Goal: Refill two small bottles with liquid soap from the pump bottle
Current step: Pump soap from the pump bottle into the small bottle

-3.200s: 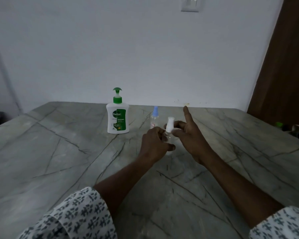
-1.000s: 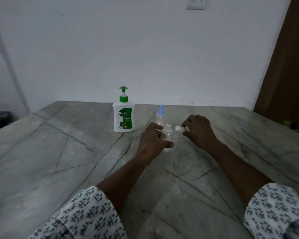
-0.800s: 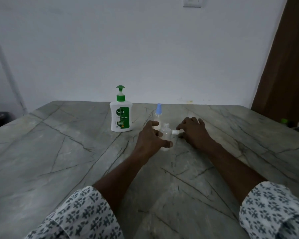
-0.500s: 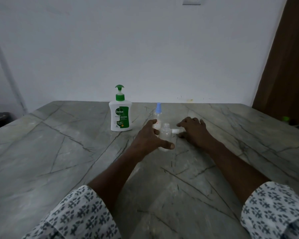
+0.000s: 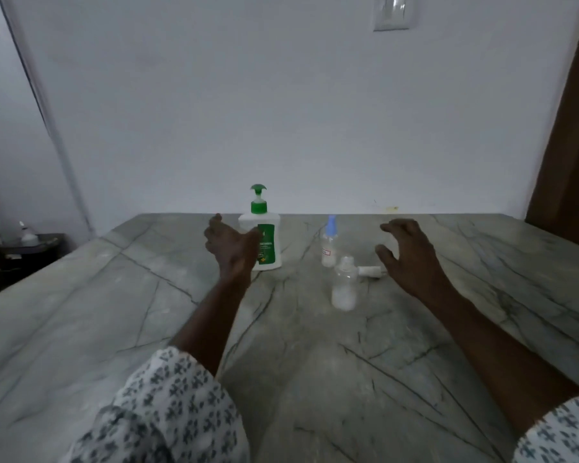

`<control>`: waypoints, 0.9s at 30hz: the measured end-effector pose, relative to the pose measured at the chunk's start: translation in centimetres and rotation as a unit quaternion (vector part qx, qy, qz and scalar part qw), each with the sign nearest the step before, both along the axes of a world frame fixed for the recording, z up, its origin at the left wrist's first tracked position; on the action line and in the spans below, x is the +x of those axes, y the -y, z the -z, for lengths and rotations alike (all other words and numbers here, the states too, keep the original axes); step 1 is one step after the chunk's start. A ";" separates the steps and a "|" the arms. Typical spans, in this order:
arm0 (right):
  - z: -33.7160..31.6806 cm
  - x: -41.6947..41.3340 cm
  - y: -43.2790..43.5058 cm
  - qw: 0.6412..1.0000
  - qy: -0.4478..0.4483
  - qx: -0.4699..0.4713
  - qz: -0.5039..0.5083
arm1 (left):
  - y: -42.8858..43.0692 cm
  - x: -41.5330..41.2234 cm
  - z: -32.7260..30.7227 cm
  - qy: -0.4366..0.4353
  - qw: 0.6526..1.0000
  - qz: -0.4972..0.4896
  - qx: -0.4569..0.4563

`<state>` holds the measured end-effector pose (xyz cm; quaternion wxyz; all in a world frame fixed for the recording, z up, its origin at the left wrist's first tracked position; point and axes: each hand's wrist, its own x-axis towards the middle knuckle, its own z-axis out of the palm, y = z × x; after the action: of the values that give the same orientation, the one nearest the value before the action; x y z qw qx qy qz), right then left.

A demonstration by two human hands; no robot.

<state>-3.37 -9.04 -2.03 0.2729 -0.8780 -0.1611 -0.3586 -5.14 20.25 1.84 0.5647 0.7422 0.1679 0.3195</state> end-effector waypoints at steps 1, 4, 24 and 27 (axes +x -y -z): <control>-0.2 -0.3 -0.2 1.000 0.002 0.012 -0.001 | -0.9 0.7 0.3 -0.036 0.999 0.037 0.007; -0.5 -0.8 -0.7 1.000 0.005 0.025 -0.006 | -1.9 2.0 1.3 -0.035 0.989 0.138 -0.044; -7.5 -6.9 -8.7 0.982 0.068 0.110 -0.139 | 0.2 -4.3 1.3 -0.007 0.989 0.139 0.044; -8.8 -7.6 -12.2 0.986 -0.014 0.084 -0.140 | 0.8 -4.7 1.9 0.011 0.990 0.137 0.018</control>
<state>-10.99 3.20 6.78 0.3954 -0.8259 -0.2482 -0.3162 -9.85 19.45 -0.06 0.5915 0.7648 0.0522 0.2501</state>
